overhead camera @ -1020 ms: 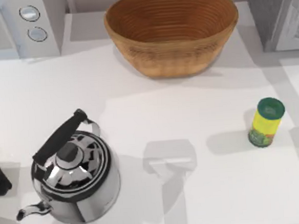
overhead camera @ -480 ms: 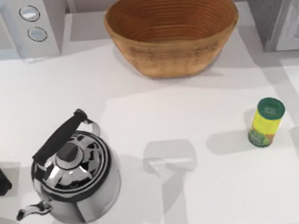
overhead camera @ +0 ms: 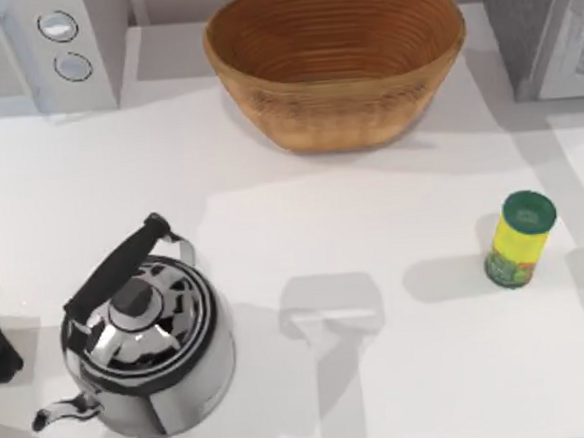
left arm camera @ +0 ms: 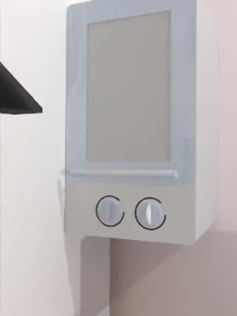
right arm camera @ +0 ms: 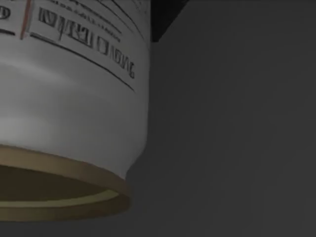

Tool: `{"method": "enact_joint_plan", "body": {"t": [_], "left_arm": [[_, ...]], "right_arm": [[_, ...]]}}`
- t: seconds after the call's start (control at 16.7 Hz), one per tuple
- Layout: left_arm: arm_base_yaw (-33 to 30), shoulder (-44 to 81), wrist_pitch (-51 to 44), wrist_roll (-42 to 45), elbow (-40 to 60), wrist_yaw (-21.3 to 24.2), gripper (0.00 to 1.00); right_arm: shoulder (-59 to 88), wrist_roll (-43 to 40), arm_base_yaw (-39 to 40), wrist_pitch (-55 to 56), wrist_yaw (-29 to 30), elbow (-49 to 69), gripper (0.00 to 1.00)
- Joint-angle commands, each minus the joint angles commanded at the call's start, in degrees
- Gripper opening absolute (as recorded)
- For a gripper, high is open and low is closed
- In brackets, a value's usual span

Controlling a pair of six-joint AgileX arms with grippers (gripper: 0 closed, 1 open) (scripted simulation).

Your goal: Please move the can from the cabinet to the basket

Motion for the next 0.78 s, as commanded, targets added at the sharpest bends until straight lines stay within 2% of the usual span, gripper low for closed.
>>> {"method": "enact_joint_plan", "body": {"t": [0.78], "left_arm": [[0.0, 0.0, 0.0, 0.0, 0.0, 0.0, 1.0]], "right_arm": [[-25.0, 0.0, 10.5, -18.3, 10.1, -6.9, 0.0]]}}
